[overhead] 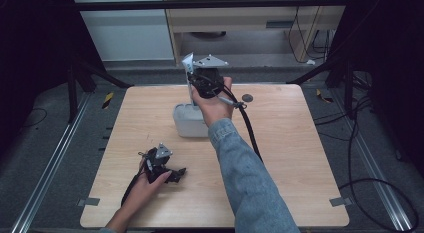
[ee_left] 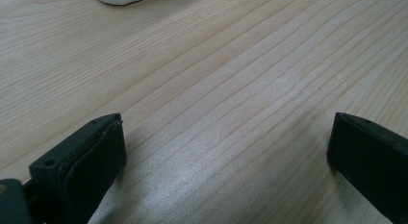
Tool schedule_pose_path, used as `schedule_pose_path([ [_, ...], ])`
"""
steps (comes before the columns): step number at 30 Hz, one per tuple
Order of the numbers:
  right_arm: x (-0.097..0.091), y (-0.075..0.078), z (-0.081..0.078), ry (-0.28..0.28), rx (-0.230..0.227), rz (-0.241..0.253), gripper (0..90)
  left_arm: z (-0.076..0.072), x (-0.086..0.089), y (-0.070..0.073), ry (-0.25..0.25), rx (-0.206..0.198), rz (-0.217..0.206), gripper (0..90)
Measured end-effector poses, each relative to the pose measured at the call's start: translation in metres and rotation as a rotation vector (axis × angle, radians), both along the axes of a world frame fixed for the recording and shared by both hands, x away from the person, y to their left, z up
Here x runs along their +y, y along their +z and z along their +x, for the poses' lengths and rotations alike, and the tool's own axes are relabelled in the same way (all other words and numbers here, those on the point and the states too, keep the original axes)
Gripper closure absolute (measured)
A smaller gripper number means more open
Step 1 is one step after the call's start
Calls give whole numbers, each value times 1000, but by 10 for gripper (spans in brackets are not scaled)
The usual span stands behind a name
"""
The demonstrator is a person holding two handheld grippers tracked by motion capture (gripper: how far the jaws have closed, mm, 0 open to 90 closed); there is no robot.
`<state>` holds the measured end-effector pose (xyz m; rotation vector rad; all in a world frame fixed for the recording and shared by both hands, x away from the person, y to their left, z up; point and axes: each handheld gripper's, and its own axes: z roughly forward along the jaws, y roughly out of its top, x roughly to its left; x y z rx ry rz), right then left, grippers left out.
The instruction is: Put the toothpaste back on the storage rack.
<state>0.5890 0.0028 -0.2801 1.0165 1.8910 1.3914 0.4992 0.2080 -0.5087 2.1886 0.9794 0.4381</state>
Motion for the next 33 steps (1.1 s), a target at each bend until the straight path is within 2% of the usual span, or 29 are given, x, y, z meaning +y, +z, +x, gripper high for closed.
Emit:
schedule_pose_path([
  [18, 5, -11, 1, 11, 16, 1, 804, 0, 0, 0, 0, 0, 0, 0],
  [33, 8, -35, 13, -9, 41, -13, 804, 0, 0, 0, -1, 1, 0, 0],
])
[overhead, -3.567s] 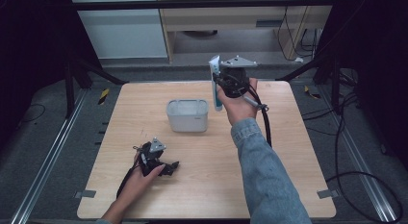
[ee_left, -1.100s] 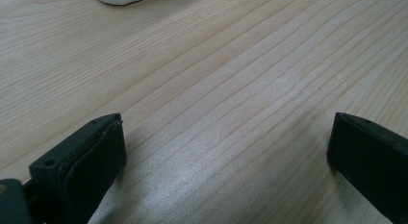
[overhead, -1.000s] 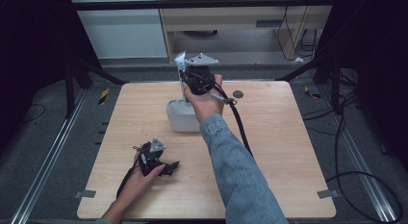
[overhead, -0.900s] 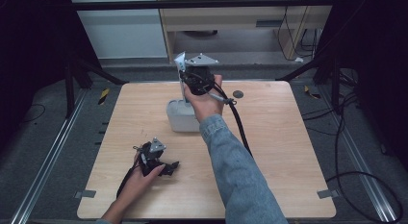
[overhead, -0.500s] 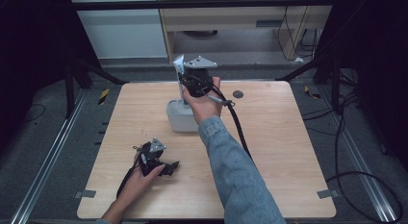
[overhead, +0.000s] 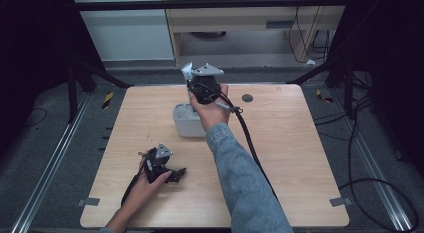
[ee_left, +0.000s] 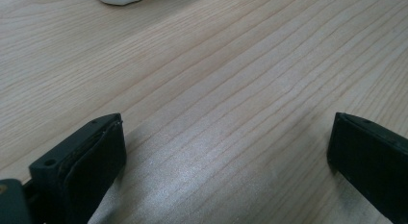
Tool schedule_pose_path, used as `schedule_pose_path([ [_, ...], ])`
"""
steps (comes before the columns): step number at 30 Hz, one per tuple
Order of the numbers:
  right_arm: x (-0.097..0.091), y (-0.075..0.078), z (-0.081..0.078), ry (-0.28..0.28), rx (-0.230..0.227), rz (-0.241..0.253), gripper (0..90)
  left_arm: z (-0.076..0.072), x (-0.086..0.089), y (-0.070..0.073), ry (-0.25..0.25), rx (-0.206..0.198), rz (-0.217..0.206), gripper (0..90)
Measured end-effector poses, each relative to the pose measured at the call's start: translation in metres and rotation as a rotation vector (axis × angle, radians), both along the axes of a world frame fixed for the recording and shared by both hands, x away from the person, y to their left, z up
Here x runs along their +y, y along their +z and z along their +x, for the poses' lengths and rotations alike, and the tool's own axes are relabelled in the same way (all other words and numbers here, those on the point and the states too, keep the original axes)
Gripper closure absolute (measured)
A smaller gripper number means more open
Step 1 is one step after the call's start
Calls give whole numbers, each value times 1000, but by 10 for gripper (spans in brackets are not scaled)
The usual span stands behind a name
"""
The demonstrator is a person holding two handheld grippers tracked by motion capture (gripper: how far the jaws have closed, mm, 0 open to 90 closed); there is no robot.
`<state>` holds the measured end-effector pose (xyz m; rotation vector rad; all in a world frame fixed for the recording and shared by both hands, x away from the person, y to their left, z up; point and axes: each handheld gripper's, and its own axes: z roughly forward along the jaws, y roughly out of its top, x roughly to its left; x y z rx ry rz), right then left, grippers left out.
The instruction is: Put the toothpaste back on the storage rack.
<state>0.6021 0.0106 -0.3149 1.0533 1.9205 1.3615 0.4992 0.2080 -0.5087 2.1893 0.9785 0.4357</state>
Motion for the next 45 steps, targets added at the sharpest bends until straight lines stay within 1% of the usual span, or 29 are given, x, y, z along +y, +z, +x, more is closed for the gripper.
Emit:
schedule_pose_path([
  [8, 2, -17, 4, -2, 29, 0, 804, 0, 0, 0, 0, -1, -2, 0],
  [13, 3, -20, 5, -1, 32, 4, 804, 0, 0, 0, 0, -1, -2, 0],
  [16, 5, -23, 4, 2, 33, -4, 804, 0, 0, 0, -1, -1, -2, 0],
  [18, 5, -27, 4, 0, 40, -13, 803, 0, 0, 0, 0, -1, -2, 0],
  [21, 5, -30, 5, -3, 52, -9, 803, 0, 0, 0, -1, -1, -2, 0],
  [24, 6, -35, 5, -5, 59, -27, 803, 0, 0, 0, 0, -1, -2, 0],
  [33, 9, -42, 7, -3, 63, -42, 803, 0, 0, 0, -1, -1, -2, 0],
  [41, 8, -53, 9, -8, 93, -40, 803, 0, 0, 0, -1, -2, -2, 0],
  [43, 7, -55, 10, -7, 110, -22, 803, 0, 0, 0, 0, -1, -3, 0],
  [45, 7, -57, 9, -11, 106, -29, 803, 0, 0, 0, -1, -1, -2, 0],
])
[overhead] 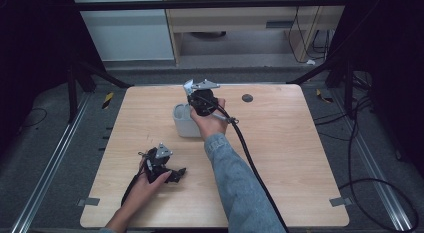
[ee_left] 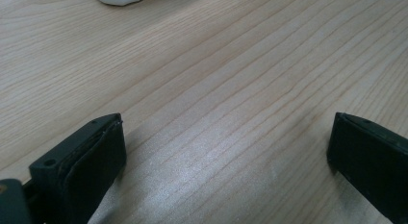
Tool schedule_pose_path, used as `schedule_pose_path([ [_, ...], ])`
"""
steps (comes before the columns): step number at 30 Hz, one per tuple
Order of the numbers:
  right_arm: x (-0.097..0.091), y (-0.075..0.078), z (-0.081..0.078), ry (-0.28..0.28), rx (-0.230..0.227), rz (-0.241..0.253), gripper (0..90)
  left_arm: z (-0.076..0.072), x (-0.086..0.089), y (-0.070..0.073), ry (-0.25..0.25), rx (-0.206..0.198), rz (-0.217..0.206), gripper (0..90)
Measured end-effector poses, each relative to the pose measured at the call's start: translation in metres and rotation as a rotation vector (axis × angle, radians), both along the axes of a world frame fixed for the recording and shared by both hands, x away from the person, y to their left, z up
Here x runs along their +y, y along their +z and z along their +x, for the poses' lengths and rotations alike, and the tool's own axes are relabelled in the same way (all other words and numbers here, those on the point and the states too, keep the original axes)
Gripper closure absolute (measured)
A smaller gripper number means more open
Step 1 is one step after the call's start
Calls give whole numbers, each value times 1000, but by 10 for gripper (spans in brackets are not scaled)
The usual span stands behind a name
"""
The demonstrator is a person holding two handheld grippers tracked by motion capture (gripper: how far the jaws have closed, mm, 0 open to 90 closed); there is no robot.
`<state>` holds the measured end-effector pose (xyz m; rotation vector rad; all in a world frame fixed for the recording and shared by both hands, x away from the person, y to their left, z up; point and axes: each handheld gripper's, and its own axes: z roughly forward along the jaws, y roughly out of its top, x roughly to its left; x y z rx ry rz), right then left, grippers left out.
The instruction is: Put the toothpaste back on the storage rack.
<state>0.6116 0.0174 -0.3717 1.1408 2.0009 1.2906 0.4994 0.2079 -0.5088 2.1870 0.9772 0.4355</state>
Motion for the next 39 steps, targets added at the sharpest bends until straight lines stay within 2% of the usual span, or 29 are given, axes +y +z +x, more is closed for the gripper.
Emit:
schedule_pose_path([
  [17, 2, -7, 3, -5, 4, -40, 802, 0, 0, 0, 0, 0, 0, 0],
  [39, -2, -23, 6, -15, 42, -73, 803, 0, 0, 0, 1, 0, -1, 0],
])
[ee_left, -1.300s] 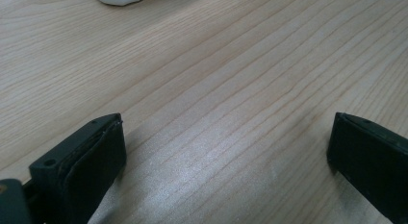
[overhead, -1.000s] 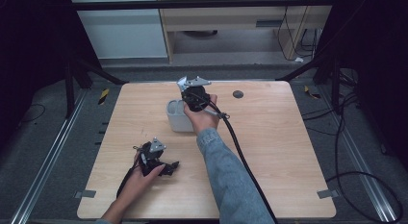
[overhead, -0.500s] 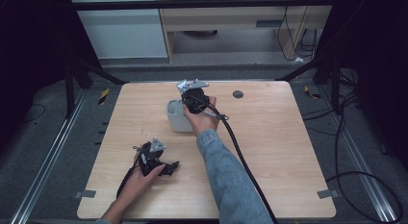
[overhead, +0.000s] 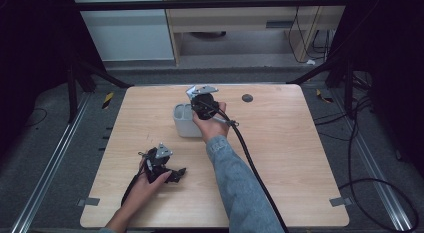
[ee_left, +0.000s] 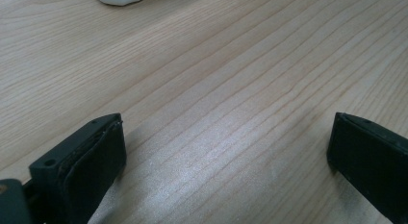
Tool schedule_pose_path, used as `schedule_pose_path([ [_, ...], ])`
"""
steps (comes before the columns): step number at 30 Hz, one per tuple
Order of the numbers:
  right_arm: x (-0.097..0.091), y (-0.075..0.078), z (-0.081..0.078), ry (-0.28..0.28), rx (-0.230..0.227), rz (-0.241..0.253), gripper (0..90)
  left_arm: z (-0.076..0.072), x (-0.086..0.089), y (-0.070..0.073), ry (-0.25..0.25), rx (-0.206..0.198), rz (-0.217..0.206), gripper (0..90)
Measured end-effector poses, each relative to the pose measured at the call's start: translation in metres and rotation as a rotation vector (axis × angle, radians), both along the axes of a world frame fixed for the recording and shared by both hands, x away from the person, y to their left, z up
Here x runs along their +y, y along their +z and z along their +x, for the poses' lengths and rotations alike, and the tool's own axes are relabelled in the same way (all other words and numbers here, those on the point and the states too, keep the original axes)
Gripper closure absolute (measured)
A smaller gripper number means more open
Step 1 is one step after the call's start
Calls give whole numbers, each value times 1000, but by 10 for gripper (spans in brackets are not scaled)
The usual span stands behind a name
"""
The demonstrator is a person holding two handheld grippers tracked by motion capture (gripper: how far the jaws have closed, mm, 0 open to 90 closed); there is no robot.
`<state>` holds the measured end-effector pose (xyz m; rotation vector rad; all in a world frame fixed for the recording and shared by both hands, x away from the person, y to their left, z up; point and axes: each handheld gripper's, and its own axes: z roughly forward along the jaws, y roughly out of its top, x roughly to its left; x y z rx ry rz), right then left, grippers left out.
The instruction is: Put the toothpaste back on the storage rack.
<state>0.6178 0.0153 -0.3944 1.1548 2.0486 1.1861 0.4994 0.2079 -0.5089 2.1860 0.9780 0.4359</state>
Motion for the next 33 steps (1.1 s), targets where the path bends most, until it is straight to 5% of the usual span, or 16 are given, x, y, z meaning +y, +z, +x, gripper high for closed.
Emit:
schedule_pose_path([
  [23, 1, -4, 1, 0, 15, -11, 800, 0, 0, 0, 0, 0, 0, 0],
  [33, 12, -2, 1, 25, 8, -69, 795, 0, 0, 0, -1, 0, 0, 0],
])
